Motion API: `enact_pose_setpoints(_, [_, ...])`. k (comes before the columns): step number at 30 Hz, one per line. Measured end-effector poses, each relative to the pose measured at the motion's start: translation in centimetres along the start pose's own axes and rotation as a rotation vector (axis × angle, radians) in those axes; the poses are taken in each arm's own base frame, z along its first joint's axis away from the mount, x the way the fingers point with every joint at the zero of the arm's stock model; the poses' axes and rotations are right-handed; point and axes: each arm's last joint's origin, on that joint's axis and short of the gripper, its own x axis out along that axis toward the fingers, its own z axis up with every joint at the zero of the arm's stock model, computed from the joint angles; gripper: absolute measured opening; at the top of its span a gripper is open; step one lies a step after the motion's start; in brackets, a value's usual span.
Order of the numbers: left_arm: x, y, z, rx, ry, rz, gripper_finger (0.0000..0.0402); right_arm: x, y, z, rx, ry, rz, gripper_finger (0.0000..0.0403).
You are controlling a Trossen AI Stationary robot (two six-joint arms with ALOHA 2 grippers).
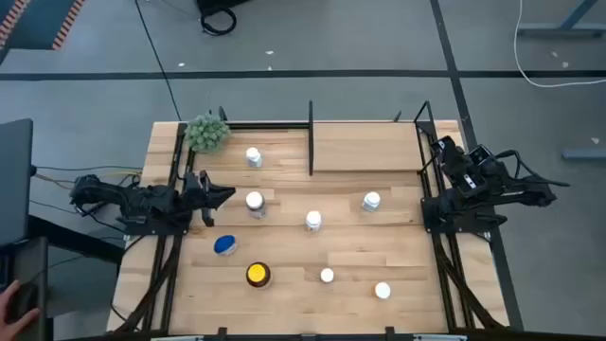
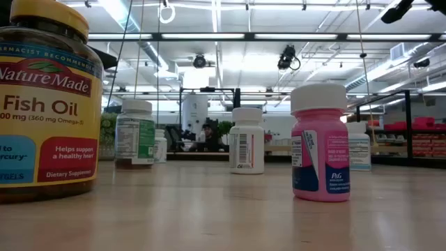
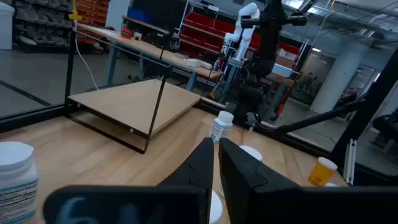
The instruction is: Pick and place medicine bottles onto shelf by color
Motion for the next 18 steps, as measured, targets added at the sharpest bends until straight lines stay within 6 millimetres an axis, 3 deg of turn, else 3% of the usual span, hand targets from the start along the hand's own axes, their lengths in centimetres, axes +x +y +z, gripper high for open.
enact_pose_setpoints(18, [0.0,0.0,0.0,0.0,0.0,0.0,0.0034,0.01,0.01,0.01,0.0,0.0,0.0,0.0008])
